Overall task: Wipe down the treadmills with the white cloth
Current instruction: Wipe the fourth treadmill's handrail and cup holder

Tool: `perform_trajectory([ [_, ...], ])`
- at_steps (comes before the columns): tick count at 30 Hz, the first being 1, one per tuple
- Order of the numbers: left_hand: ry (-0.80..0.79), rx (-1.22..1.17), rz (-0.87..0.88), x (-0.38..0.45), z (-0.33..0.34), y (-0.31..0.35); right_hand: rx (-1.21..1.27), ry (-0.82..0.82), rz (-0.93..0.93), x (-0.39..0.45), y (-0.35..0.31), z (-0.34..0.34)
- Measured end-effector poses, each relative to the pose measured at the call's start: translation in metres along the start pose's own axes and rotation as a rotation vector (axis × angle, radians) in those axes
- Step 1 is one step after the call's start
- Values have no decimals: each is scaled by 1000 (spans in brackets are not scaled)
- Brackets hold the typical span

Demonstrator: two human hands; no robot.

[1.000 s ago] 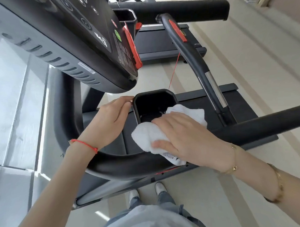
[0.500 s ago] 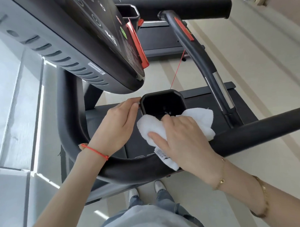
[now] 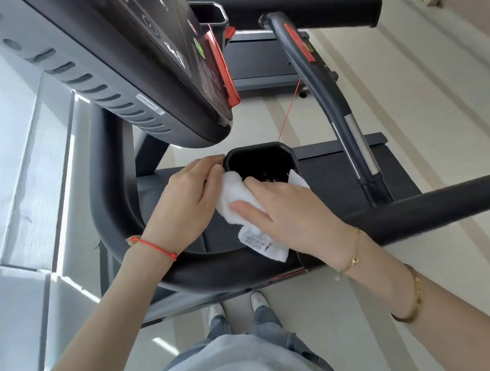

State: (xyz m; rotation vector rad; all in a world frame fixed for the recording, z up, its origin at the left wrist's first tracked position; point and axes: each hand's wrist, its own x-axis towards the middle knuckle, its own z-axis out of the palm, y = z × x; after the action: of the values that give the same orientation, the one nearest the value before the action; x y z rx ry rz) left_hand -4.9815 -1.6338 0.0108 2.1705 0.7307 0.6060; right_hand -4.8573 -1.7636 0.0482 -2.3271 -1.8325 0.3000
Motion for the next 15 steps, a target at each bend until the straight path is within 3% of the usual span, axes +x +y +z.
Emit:
perform_trajectory([
  [4,44,11,-22,-5,6,8,-127,-23,-111,-31,18,-2],
  [11,79,85,-78,-11,18,21,-47,92,147,-50,21,6],
  [15,85,136,-104,-14,25,25,-35,100,203,-43,21,3],
])
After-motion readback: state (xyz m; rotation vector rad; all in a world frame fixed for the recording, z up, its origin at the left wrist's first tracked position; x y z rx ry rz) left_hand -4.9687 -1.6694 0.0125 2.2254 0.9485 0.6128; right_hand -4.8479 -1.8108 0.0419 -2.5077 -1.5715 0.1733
